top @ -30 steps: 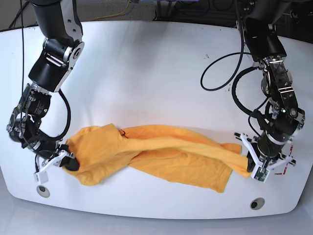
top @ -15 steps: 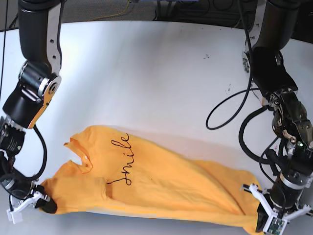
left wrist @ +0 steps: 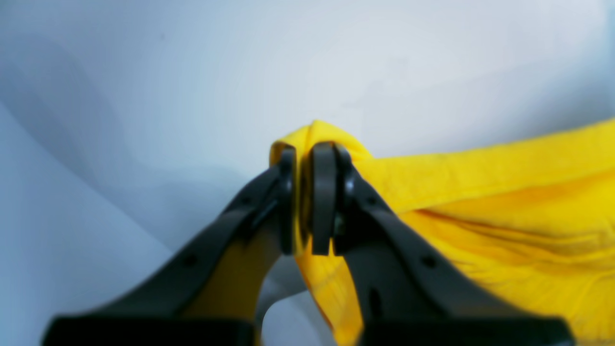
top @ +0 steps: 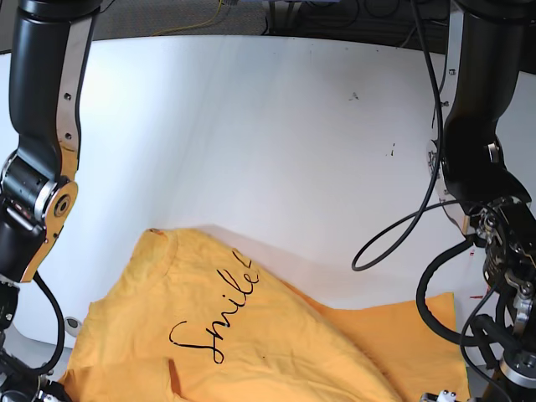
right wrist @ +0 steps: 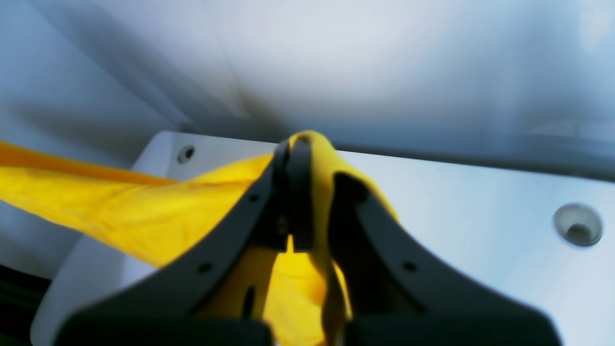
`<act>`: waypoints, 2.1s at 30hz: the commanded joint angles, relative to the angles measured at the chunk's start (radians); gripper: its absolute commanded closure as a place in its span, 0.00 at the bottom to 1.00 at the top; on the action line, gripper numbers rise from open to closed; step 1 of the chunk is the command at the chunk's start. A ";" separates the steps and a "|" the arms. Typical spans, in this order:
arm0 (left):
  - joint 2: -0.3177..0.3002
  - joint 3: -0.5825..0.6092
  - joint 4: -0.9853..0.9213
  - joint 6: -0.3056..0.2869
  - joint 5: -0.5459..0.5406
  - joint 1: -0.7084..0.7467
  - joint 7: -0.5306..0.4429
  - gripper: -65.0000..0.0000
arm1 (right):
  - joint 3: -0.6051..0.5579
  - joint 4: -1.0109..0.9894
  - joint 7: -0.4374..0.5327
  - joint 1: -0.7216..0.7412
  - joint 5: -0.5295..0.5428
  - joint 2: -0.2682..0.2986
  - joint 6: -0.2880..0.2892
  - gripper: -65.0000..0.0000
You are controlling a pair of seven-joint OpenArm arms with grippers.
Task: Layout the t-shirt on the table in an organized manner, then fold the t-shirt properly
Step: 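Lift the t-shirt high with both grippers, holding it stretched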
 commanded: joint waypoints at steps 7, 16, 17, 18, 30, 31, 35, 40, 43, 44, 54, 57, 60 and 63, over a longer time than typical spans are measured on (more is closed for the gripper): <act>-0.001 0.002 -0.095 0.010 -0.002 -0.155 -0.025 0.95 | -0.081 -0.057 0.055 0.071 0.030 0.034 0.003 1.00; -0.001 0.002 -0.161 0.007 -0.005 -0.229 0.011 0.95 | -0.089 -0.068 0.047 0.071 0.032 0.059 0.003 1.00; -0.001 0.002 -0.159 0.005 -0.005 -0.230 0.028 0.95 | -0.093 -0.066 0.044 0.071 0.036 0.067 0.003 1.00; -0.001 0.002 -0.154 0.005 -0.007 -0.230 0.047 0.95 | -0.102 -0.065 0.036 0.071 0.038 0.070 0.003 1.00; -0.028 0.002 -0.026 0.005 -0.047 -0.063 0.073 0.95 | -0.095 -0.011 0.024 0.071 0.082 0.114 0.003 1.00; -0.029 0.002 -0.024 0.005 -0.048 -0.052 0.073 0.95 | -0.095 -0.007 0.024 0.071 0.084 0.116 0.003 1.00; -0.032 0.002 -0.004 0.005 -0.048 -0.001 0.103 0.95 | -0.093 0.016 0.021 0.049 0.087 0.126 0.003 1.00; -0.034 0.001 0.031 0.005 -0.050 0.042 0.171 0.95 | -0.090 0.033 -0.001 0.009 0.088 0.156 0.003 1.00; -0.034 0.001 0.040 0.004 -0.051 0.077 0.200 0.95 | -0.062 0.033 -0.018 -0.032 0.104 0.157 0.003 1.00; -0.034 0.001 0.045 0.004 -0.051 0.092 0.205 0.95 | -0.047 0.033 -0.025 -0.049 0.116 0.157 0.003 1.00; -0.032 -0.001 0.076 -0.028 -0.054 0.210 0.289 0.95 | -0.004 0.035 -0.080 -0.255 0.279 0.188 -0.003 1.00; -0.032 -0.001 0.076 -0.084 -0.065 0.287 0.289 0.95 | 0.016 0.035 -0.082 -0.354 0.362 0.191 -0.007 1.00; -0.032 -0.001 0.085 -0.111 -0.065 0.356 0.289 0.95 | 0.046 0.035 -0.084 -0.449 0.408 0.192 -0.007 1.00; -0.032 -0.001 0.085 -0.122 -0.063 0.427 0.289 0.95 | 0.065 0.047 -0.084 -0.520 0.418 0.189 -0.007 1.00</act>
